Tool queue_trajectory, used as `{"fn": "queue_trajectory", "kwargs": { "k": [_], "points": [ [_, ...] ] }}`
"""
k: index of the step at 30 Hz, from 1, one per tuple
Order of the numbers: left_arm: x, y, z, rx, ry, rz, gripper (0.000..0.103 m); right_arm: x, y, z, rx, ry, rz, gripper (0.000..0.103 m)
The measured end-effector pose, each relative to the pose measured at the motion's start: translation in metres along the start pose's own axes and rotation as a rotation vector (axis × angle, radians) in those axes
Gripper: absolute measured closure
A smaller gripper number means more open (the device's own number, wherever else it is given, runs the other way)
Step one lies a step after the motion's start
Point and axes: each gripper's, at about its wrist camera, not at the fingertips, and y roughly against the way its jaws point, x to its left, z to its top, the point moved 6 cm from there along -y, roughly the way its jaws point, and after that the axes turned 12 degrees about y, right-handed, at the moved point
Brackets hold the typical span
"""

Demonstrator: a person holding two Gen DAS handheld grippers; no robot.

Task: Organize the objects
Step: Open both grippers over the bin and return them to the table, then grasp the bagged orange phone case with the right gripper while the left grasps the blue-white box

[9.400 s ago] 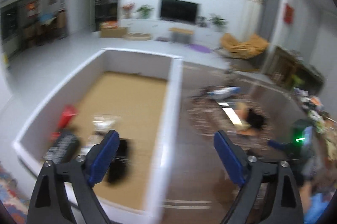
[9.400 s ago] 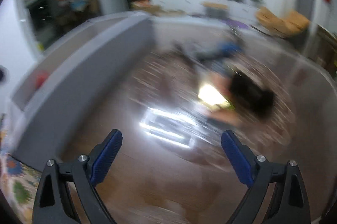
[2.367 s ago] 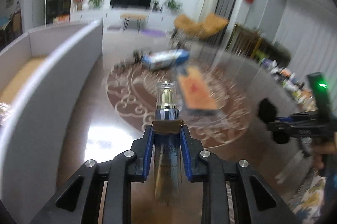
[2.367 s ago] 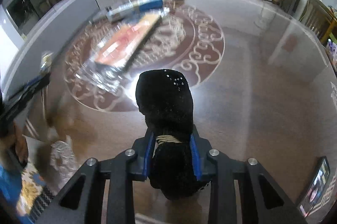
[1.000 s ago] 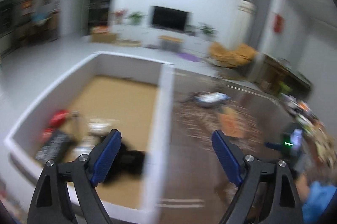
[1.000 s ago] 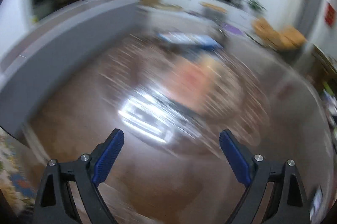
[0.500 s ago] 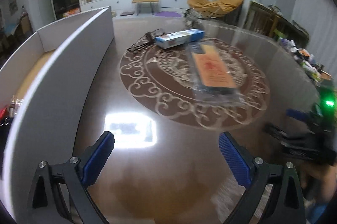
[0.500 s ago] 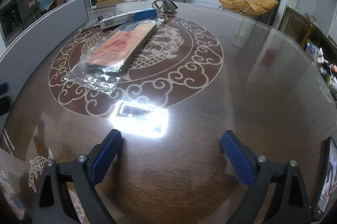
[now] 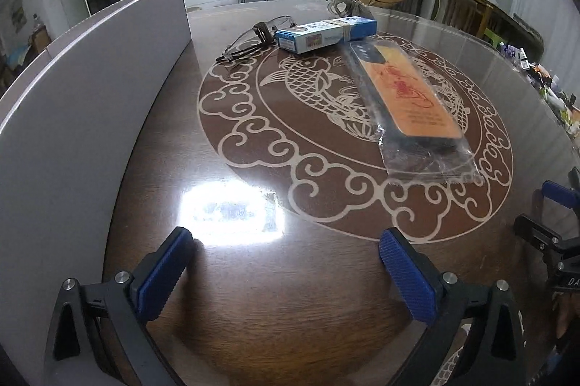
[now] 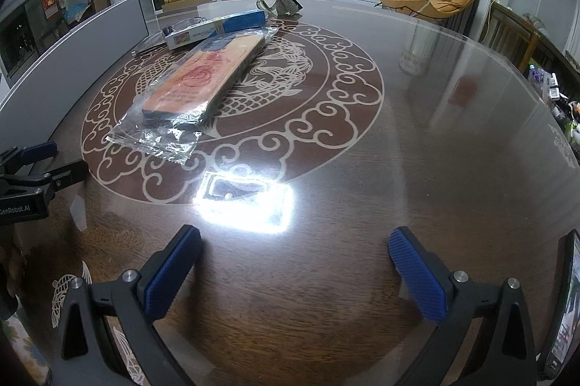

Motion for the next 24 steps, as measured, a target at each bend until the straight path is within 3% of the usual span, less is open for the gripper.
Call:
{"fn": "queue_trajectory", "kwargs": {
  "k": [20, 22, 24],
  "points": [
    [0.000, 0.000, 0.001, 0.000, 0.001, 0.000, 0.000, 0.001, -0.004, 0.005, 0.016, 0.001, 0.007, 0.000],
    [0.000, 0.000, 0.001, 0.000, 0.001, 0.000, 0.000, 0.001, -0.012, 0.019, 0.062, -0.024, 0.053, 0.000],
    [0.000, 0.000, 0.001, 0.000, 0.001, 0.000, 0.000, 0.003, -0.014, 0.048, 0.039, -0.091, 0.128, 0.000]
  ]
}}
